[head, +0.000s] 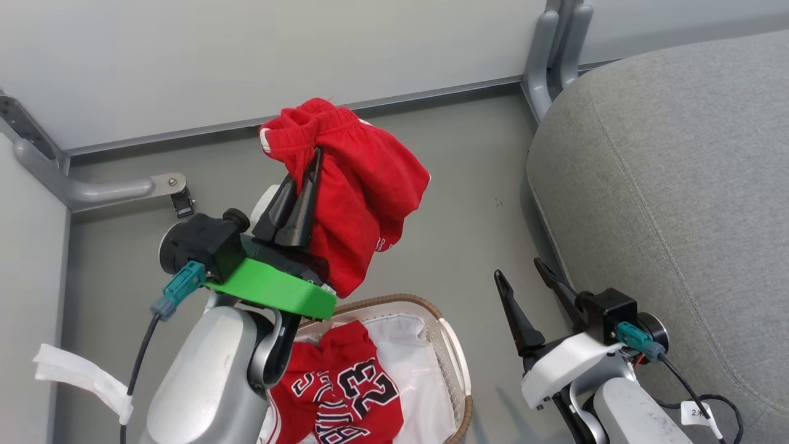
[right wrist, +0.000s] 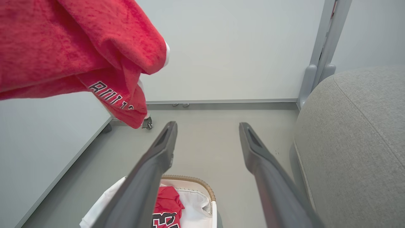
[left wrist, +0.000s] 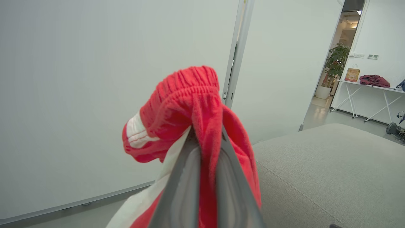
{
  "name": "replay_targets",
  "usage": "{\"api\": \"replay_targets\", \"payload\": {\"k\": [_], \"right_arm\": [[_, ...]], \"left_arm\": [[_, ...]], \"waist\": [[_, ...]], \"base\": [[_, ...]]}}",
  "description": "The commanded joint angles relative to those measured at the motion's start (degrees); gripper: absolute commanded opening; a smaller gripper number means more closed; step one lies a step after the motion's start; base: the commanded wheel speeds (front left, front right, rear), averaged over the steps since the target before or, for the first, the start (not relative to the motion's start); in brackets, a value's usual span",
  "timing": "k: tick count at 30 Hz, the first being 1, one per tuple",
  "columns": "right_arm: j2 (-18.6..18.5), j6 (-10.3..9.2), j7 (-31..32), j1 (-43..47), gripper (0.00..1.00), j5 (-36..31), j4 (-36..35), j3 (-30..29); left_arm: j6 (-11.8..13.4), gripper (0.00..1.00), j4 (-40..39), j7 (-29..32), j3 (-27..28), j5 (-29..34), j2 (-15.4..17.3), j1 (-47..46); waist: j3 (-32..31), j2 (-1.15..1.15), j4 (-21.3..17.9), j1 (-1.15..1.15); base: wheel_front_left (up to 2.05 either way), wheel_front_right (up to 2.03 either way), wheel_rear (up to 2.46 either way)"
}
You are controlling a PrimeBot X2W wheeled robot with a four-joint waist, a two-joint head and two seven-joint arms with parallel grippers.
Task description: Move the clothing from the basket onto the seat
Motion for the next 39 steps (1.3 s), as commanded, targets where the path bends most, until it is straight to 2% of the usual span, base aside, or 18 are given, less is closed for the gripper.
{"api": "replay_targets", "payload": {"k": [1,9,15,26,30,34,39], "right_arm": [[-0.2,-0.04,-0.1,0.9,1.0,-0.3,0.2,0.0],[-0.2,-0.04,-0.1,1.5,1.0,0.0,0.4,0.3],[-0.2,-0.04,-0.1,-0.6,1.0,1.3,-3.0,3.4],[-0.3,-0.04,-0.1,-9.0,1.0,5.6,-10.2,20.2],[-0.3,-0.05,-0.1,-11.7,1.0,5.7,-10.6,23.7],[-0.3,-0.04,-0.1,-13.5,1.0,3.8,-9.3,23.8],[-0.2,-0.04,-0.1,-14.5,1.0,0.4,-7.2,21.0]], "left_arm": [[-0.1,0.0,-1.0,-0.1,0.5,0.2,-0.3,-0.4],[-0.1,0.0,-3.8,-0.1,1.1,0.3,-0.6,-1.4],[-0.1,0.0,-4.1,-0.1,0.7,0.3,-1.0,-1.1],[-0.1,0.0,-3.3,-0.1,-1.0,0.1,-2.0,-0.8],[-0.1,0.0,-3.0,-0.1,-1.6,-0.1,-2.3,-0.8],[-0.1,0.0,-2.8,-0.1,-2.4,-0.4,-2.5,-0.7],[-0.1,0.0,-2.7,-0.1,-3.6,-1.0,-2.7,-0.7]], "waist": [[-0.5,0.0,0.1,0.01],[-1.4,0.0,0.0,0.01],[-1.0,0.0,-0.1,0.01],[-0.5,0.0,0.6,0.01],[-0.4,0.0,1.0,0.01],[-0.2,0.0,1.5,0.01],[0.0,0.0,2.2,0.01]], "base": [[0.0,0.0,0.0],[0.0,0.0,0.0],[0.0,0.0,0.0],[0.0,0.0,0.0],[0.0,0.0,0.0],[0.0,0.0,0.0],[0.0,0.0,0.0]]}}
